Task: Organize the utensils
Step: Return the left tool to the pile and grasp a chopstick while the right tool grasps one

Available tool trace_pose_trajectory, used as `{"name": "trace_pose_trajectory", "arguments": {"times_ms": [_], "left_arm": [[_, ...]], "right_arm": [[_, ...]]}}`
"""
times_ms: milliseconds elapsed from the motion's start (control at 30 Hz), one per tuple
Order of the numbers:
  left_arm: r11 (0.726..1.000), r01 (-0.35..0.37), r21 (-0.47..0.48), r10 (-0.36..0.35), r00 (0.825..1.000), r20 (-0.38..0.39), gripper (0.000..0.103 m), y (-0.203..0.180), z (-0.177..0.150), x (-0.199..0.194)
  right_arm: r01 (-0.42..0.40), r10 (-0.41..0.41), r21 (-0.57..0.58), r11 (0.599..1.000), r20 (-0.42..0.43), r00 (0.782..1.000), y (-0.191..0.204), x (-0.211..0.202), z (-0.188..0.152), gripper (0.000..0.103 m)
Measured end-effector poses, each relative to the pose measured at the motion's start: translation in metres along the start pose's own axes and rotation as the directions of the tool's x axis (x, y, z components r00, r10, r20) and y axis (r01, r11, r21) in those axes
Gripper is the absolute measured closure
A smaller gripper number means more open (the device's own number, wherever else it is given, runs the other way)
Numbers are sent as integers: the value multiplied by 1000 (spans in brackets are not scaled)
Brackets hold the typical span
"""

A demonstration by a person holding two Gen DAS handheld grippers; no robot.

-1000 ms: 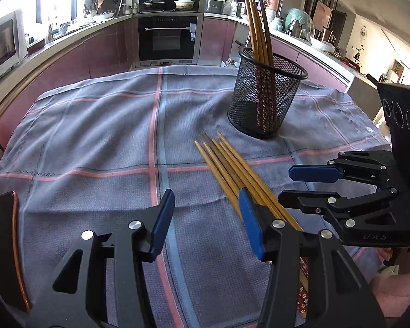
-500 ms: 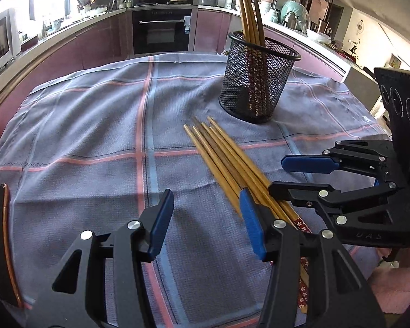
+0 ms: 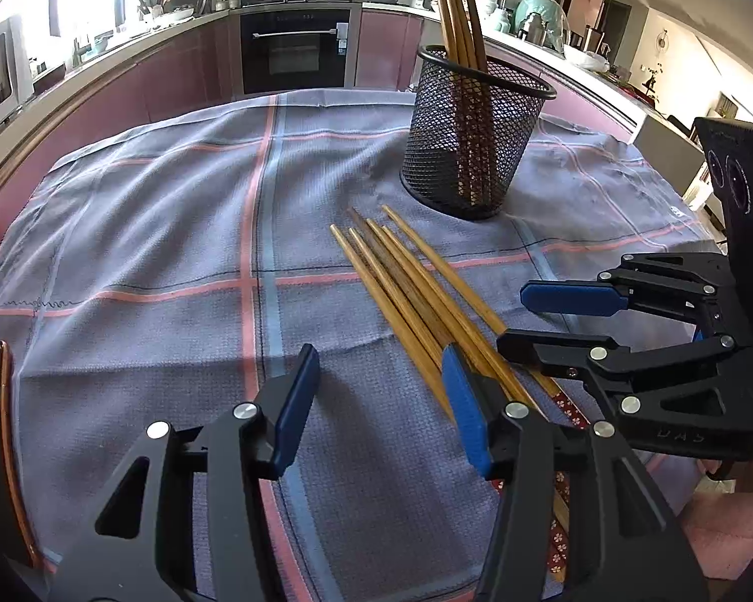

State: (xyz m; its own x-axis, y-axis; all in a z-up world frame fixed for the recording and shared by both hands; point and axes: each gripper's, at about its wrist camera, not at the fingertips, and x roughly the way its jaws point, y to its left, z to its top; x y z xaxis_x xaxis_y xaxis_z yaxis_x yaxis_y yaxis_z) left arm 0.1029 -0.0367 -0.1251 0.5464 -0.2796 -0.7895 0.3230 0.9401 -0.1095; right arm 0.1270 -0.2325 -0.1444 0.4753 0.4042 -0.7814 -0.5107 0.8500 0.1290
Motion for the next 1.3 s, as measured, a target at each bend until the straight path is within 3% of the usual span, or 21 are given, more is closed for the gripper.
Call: {"name": "trace_pose_trajectory", "arguments": {"times_ms": [500,633,700,767,833,933,1167,1300], "left_arm": [[1000,-2,14,3,1000,-26,60,1,2,2],[1000,-13,23,14,999,-33,75,1,4,3],[1000,-11,16,11,999,-37,77,5,5,3],[1000,-1,4,1,999,-41,77,8,7,3],[1000,-7,4,8,999,-41,70,9,9,4],[1000,-15,1,15,999,-43,72,10,12,8],[999,-43,-17,42,998,-38,79,10,15,11],[998,-47,-36,46,998,-33,89,12,15,10]], "right_arm": [[19,-19,-14,1000,6,1000,1,0,1,71],[38,-38,-33,999,7,999,4,1,2,71],[41,-41,-37,998,7,999,4,2,2,72],[41,-40,-35,999,7,999,3,2,3,72],[42,-41,-34,999,8,999,3,3,4,72],[44,-43,-34,998,9,999,4,5,6,72],[53,-53,-30,998,12,999,1,8,9,81],[39,-39,-6,999,12,999,-4,7,9,94]]}}
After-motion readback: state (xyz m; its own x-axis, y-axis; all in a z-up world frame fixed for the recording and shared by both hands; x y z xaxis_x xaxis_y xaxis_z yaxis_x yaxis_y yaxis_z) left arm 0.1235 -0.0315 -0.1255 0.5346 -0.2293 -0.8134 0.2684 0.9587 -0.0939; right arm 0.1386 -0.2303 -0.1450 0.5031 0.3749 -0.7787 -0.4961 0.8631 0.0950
